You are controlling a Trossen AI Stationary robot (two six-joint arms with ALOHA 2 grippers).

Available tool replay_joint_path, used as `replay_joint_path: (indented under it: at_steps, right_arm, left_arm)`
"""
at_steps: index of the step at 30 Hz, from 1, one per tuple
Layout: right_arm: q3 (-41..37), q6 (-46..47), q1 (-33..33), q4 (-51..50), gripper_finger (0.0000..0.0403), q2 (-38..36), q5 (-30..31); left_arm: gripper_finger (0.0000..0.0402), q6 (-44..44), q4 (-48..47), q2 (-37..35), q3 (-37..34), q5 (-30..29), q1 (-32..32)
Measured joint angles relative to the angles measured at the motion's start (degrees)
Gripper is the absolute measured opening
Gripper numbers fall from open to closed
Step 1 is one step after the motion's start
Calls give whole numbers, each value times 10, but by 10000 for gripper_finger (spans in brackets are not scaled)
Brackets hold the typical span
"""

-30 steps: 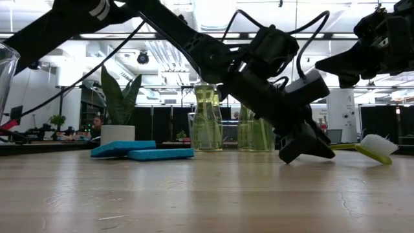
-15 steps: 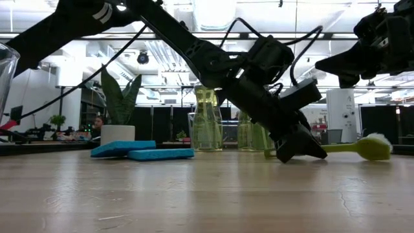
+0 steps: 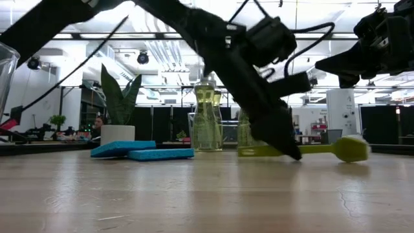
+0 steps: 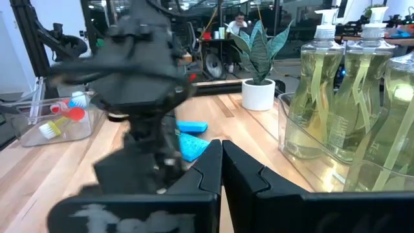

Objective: Pick & Place Kitchen Sink Supplies
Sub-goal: Put the green dish brush into the bottom transparent bin

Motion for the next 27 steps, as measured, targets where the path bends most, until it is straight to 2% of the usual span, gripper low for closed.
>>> replay_joint_path:
  at_steps: [5, 12, 16, 22, 27]
  right_arm:
    - [0, 0, 0, 0, 9, 0, 0]
    - [0, 1, 0, 0, 9, 0, 0]
    - [0, 1, 0, 0, 9, 0, 0]
    - [0, 0, 0, 0, 9, 0, 0]
    - [0, 0, 0, 0, 9, 0, 0]
  left_arm:
    - [22, -43, -161, -44, -2, 8, -22]
    - [17, -100, -330, -110, -2, 8, -67]
    - [24, -140, -367, -161, -5, 8, -95]
    - [15, -218, -421, -248, -33, 14, -145]
    - [21, -289, -426, -328, -72, 13, -200]
